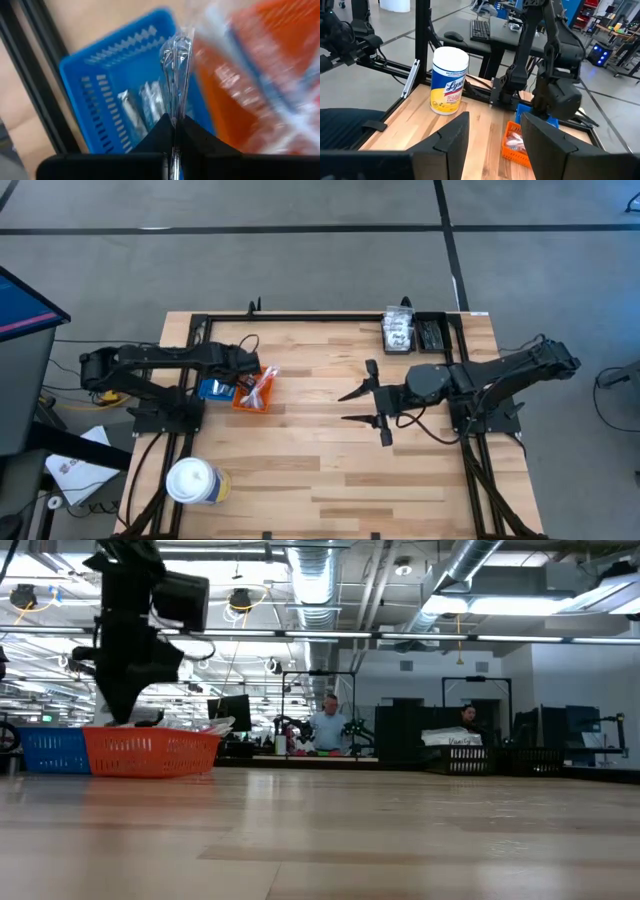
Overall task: Pick & Place Travel size toiletries
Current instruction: Put the silver nail cutter into the blue bin, then adjust the orange bin
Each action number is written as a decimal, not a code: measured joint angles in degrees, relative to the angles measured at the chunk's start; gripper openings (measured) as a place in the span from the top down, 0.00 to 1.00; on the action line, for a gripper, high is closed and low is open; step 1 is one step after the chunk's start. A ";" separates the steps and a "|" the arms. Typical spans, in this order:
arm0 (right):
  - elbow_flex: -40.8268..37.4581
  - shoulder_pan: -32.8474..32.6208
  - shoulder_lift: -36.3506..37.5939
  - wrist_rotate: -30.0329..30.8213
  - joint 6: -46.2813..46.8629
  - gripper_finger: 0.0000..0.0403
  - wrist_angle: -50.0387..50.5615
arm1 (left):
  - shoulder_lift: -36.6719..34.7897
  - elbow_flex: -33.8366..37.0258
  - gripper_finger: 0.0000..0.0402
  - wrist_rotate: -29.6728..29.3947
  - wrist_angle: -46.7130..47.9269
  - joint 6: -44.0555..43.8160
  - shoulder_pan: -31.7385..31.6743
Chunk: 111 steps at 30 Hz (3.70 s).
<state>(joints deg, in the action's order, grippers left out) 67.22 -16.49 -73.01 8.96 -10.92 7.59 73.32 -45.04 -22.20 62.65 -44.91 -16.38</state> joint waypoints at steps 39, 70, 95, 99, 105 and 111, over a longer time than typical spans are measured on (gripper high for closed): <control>0.00 0.00 -0.02 0.06 -1.66 0.55 0.14 | -2.81 -8.68 0.99 10.45 -16.93 21.15 6.38; 0.00 -0.44 -0.04 0.06 -1.49 0.55 0.63 | 20.46 -16.39 1.00 7.18 -16.40 48.17 3.11; 0.00 -0.42 -0.04 0.05 -1.51 0.54 0.99 | 20.44 -16.35 1.00 9.95 -16.15 50.71 1.93; 0.00 -0.42 -0.04 0.06 -1.51 0.55 0.99 | 20.44 -16.35 1.00 10.25 -16.22 51.00 1.83; 0.00 -0.42 -0.04 0.04 -1.51 0.56 1.28 | 20.85 -15.58 1.00 11.30 -16.24 51.59 1.84; 0.00 -0.42 -0.04 0.03 -1.51 0.55 1.78 | 20.85 -14.53 1.00 9.91 -15.91 51.61 1.82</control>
<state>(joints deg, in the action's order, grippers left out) 67.22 -16.91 -73.06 8.99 -12.43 9.37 94.17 -59.57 -12.29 46.74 6.70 -14.56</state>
